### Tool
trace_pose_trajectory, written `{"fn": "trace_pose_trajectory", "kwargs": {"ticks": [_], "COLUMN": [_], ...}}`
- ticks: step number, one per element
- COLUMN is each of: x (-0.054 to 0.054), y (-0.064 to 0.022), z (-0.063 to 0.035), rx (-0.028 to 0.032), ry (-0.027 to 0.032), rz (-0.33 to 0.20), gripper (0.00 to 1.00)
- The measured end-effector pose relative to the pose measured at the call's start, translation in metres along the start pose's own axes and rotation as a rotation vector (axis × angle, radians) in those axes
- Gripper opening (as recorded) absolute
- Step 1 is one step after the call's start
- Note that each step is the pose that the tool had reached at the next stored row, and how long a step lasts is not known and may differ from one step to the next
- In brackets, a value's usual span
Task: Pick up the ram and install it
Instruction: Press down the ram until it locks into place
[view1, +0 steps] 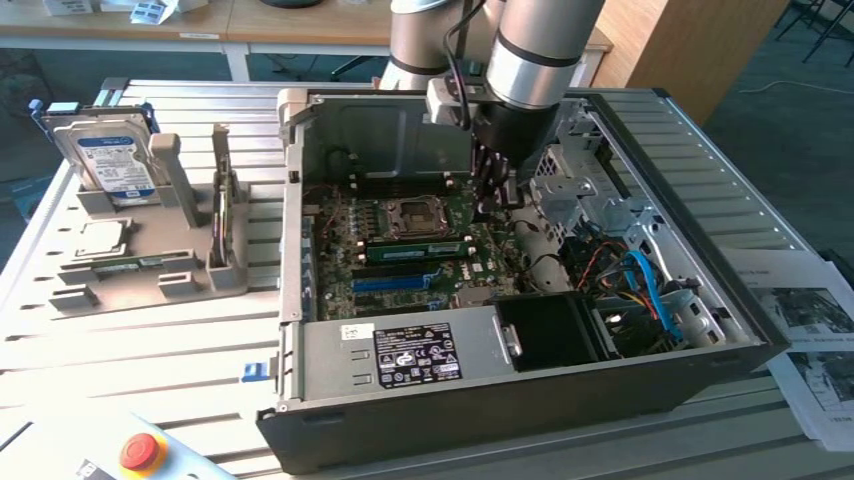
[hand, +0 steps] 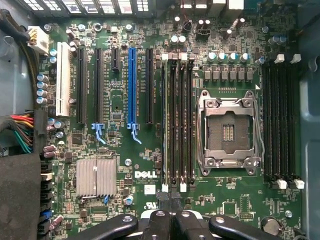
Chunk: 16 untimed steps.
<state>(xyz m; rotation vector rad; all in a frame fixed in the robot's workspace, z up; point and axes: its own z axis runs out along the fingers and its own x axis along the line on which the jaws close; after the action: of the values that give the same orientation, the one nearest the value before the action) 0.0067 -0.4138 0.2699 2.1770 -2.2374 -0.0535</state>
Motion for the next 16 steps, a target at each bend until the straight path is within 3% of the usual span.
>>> {"fn": "trace_pose_trajectory", "kwargs": {"ticks": [16], "x": [0.000], "y": [0.0001], "z": [0.0124], "rx": [0.0014], "ry": [-0.0002], "rz": [0.000], "gripper": [0.10]}}
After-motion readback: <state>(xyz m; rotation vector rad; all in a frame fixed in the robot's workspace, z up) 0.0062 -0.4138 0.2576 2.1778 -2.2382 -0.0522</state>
